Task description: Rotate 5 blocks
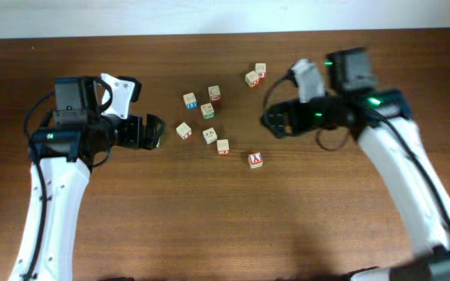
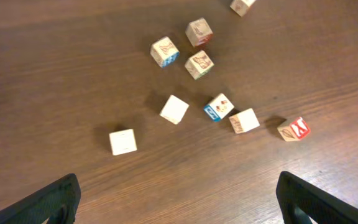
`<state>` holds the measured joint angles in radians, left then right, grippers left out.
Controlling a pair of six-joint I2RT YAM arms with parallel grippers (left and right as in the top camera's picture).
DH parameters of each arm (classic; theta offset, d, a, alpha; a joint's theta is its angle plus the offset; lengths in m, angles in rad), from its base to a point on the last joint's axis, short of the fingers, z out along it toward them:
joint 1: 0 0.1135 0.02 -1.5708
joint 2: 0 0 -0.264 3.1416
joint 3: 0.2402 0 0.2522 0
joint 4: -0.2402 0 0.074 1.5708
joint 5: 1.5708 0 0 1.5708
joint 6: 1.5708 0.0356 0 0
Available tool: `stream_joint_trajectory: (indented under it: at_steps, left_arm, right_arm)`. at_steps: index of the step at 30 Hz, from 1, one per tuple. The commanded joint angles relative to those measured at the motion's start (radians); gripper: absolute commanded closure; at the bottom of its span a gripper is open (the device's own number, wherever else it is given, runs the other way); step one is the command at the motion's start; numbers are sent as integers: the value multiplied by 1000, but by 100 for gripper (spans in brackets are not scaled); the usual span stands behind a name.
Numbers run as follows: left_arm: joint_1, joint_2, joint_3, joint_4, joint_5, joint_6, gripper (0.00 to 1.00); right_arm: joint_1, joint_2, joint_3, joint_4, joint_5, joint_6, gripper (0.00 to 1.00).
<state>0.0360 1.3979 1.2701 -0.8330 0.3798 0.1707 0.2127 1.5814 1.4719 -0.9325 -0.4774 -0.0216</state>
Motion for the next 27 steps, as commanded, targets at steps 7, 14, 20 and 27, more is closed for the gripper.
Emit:
stream_joint_trajectory:
  at_steps: [7, 14, 20, 27]
  left_arm:
    - [-3, 56, 23, 2, 50, -9, 1]
    - [-3, 56, 23, 2, 50, -9, 1]
    - [-3, 56, 23, 2, 50, -9, 1]
    - [-3, 56, 23, 2, 50, -9, 1]
  right_arm:
    - [50, 298, 19, 111, -48, 90, 10]
    - [142, 352, 19, 56, 268, 257, 28]
    - [257, 373, 16, 49, 456, 301, 39]
    - [293, 437, 14, 45, 471, 320, 58]
